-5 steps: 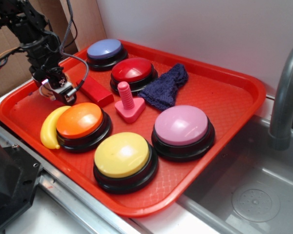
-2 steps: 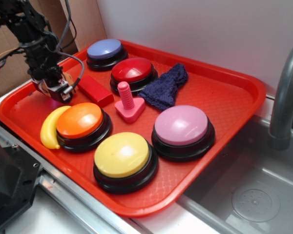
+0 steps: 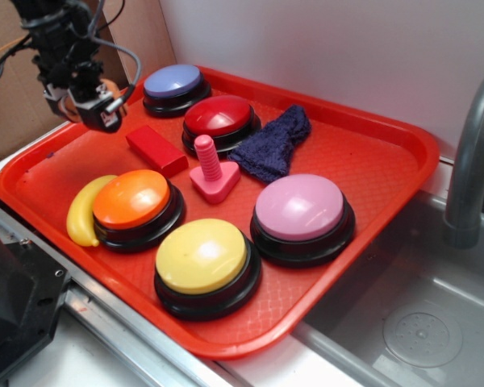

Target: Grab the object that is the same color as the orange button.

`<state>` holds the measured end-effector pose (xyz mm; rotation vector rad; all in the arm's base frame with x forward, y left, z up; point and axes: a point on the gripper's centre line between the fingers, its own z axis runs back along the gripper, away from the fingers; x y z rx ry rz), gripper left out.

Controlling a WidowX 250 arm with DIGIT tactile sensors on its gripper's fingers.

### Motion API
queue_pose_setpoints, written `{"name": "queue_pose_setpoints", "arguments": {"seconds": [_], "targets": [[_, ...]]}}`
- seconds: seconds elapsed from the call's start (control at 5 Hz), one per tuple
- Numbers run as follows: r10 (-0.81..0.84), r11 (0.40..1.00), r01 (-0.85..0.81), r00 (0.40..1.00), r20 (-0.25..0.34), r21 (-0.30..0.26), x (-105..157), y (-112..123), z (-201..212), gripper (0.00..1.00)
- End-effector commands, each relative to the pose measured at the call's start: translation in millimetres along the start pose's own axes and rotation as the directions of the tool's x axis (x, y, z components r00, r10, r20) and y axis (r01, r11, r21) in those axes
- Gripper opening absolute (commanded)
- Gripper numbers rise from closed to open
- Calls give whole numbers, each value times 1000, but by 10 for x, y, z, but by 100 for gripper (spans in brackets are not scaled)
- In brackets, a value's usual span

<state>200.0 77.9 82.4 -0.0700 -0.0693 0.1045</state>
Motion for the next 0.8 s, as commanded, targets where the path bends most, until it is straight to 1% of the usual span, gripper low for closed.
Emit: {"name": "queue_pose_setpoints", "arguments": {"seconds": [0.0,0.2,0.4,0.6], "targets": [[-88,996,89,995,46,-6,122,-471,450,0],[-113,993,114,993,47,-15,108,-717,553,0],[-140,990,140,988,60,1,132,-920,557,0],[-98,995,98,995,27,1,116,-949,524,0]]}}
